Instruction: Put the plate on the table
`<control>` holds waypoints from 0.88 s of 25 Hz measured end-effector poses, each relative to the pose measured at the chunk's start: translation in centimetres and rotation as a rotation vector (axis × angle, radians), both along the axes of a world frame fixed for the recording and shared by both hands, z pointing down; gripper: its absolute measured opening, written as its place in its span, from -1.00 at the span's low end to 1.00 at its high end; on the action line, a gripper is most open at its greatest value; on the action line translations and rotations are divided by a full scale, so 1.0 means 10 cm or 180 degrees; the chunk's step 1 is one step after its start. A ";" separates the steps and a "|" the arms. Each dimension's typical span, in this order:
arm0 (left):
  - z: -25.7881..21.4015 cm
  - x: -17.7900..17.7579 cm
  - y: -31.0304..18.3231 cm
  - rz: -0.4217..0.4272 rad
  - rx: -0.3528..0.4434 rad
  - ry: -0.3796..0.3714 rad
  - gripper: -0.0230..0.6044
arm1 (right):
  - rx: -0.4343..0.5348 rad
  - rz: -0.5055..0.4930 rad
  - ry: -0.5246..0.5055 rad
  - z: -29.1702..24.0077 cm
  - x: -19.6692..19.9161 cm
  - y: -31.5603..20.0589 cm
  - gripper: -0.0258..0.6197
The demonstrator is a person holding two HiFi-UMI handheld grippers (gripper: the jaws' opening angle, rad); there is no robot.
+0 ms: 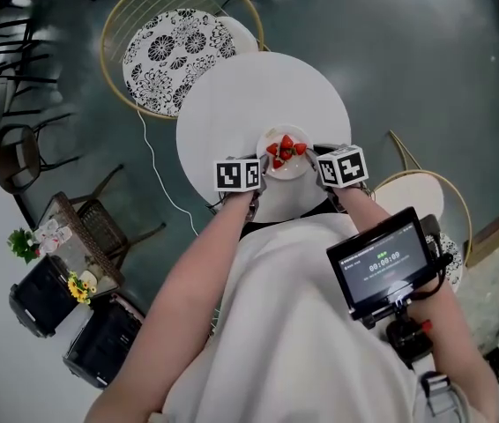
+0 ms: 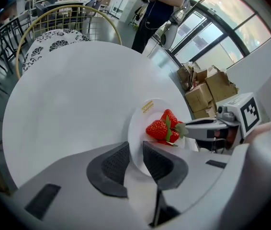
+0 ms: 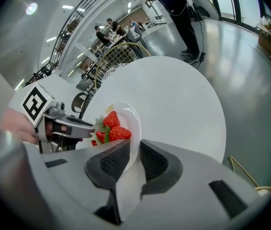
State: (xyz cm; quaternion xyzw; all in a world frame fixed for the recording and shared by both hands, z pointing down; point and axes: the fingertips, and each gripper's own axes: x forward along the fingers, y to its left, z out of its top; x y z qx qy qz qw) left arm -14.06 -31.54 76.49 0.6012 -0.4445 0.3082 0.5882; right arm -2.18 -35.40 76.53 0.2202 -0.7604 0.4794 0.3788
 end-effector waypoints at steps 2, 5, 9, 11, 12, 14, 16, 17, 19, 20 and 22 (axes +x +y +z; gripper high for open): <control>0.00 -0.05 -0.01 0.0018 0.0016 -0.0058 -0.71 | 0.0062 -0.0046 0.0052 -0.01 -0.02 -0.02 -0.76; 0.00 -0.12 -0.01 -0.0020 0.0036 -0.0108 -0.71 | 0.0148 -0.0027 0.0109 0.01 0.01 -0.07 -0.76; 0.00 -0.23 0.01 -0.0142 0.0069 -0.0142 -0.71 | 0.0186 0.0066 0.0081 0.02 0.05 -0.13 -0.76; 0.01 -0.29 0.02 -0.0193 0.0090 -0.0161 -0.71 | 0.0218 0.0100 0.0074 0.02 0.05 -0.16 -0.76; 0.01 -0.32 0.03 -0.0209 0.0099 -0.0170 -0.71 | 0.0232 0.0116 0.0080 0.03 0.06 -0.18 -0.76; 0.00 -0.36 0.05 -0.0230 0.0121 -0.0180 -0.71 | 0.0246 0.0142 0.0072 0.02 0.07 -0.20 -0.76; -0.04 -0.37 0.08 -0.0243 0.0157 -0.0178 -0.71 | 0.0260 0.0171 0.0034 -0.01 0.08 -0.19 -0.76; -0.05 -0.37 0.10 -0.0251 0.0181 -0.0170 -0.71 | 0.0275 0.0191 0.0026 -0.02 0.09 -0.18 -0.76; -0.04 -0.37 0.09 -0.0277 0.0239 -0.0127 -0.71 | 0.0311 0.0239 0.0033 0.01 0.10 -0.23 -0.76; -0.03 -0.37 0.06 -0.0291 0.0273 -0.0091 -0.71 | 0.0326 0.0262 0.0013 0.03 0.09 -0.26 -0.76; -0.06 -0.36 0.07 -0.0281 0.0344 -0.0031 -0.71 | 0.0365 0.0326 -0.0048 -0.01 0.09 -0.29 -0.76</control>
